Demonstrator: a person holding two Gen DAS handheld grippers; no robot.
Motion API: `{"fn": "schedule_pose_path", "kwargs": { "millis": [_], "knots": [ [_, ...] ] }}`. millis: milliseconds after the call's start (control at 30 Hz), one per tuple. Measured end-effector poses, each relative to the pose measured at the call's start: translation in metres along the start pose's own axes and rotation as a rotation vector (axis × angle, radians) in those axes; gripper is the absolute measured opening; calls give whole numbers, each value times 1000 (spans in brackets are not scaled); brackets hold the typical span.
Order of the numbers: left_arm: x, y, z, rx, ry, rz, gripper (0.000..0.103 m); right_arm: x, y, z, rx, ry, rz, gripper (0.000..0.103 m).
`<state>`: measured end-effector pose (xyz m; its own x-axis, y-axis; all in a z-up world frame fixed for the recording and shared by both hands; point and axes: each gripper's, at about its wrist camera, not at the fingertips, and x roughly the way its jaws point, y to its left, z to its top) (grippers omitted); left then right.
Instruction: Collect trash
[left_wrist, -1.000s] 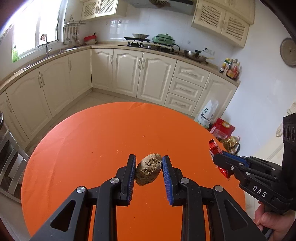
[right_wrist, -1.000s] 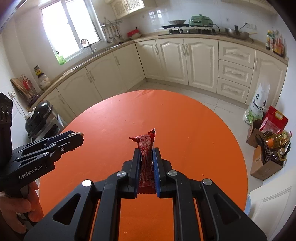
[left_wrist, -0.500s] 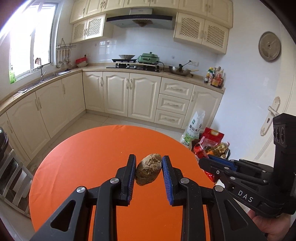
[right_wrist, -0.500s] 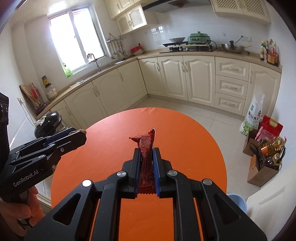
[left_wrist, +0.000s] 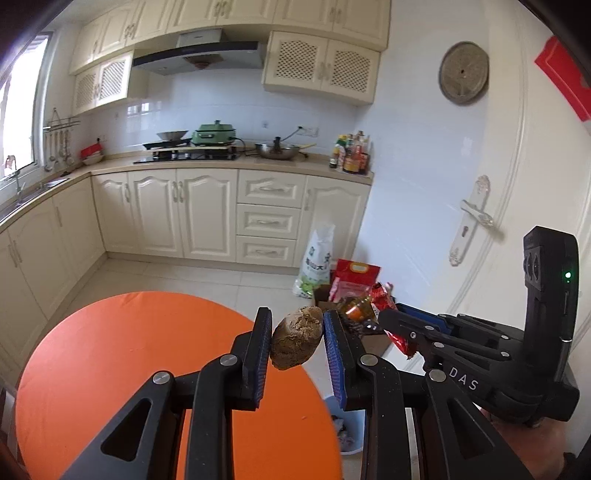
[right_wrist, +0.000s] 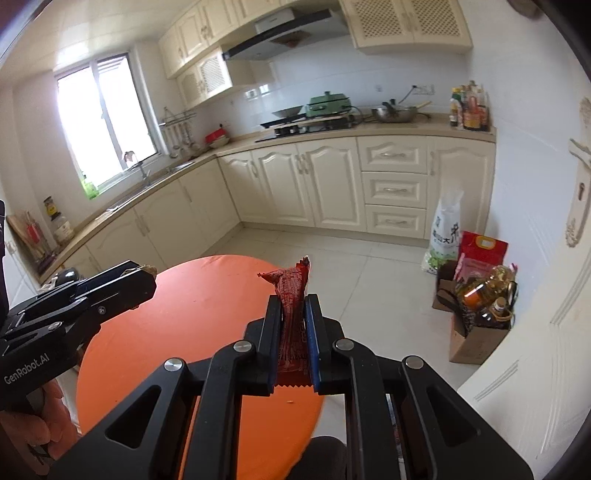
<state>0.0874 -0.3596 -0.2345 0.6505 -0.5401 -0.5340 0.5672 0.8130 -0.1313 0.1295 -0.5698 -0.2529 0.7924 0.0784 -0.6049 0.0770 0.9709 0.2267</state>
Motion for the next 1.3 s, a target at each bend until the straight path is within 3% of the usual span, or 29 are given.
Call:
{"fn": "schedule_pose_path", "kwargs": {
  "millis": [167, 367, 733, 1000, 1033, 1067, 1100, 1167, 1200, 1233, 1300],
  "knots": [
    [47, -40, -1, 36, 91, -118, 24, -9, -66, -11, 82, 19, -101, 12],
    [97, -86, -19, 86, 223, -200, 24, -3, -143, -41, 211, 75, -186, 12],
    [202, -134, -65, 82, 548, -231, 24, 58, -241, -109, 395, 245, -222, 12],
    [267, -153, -64, 47, 680, -191, 27, 104, -274, -137, 454, 327, -204, 16],
    [271, -153, -61, 47, 688, -183, 29, 109, -278, -140, 456, 342, -205, 16],
    [293, -156, -37, 48, 692, -175, 37, 114, -280, -143, 454, 357, -206, 17],
    [310, -156, -21, 50, 693, -165, 53, 118, -282, -146, 452, 370, -215, 20],
    [349, -140, 14, 50, 687, -141, 73, 122, -288, -151, 463, 375, -229, 35],
    [348, -141, 15, 51, 678, -132, 77, 123, -291, -153, 472, 378, -229, 48],
    [365, -141, 20, 53, 680, -122, 78, 123, -293, -155, 477, 375, -232, 54],
    [365, -137, 19, 54, 686, -103, 81, 122, -295, -158, 485, 375, -230, 56]
  ]
}}
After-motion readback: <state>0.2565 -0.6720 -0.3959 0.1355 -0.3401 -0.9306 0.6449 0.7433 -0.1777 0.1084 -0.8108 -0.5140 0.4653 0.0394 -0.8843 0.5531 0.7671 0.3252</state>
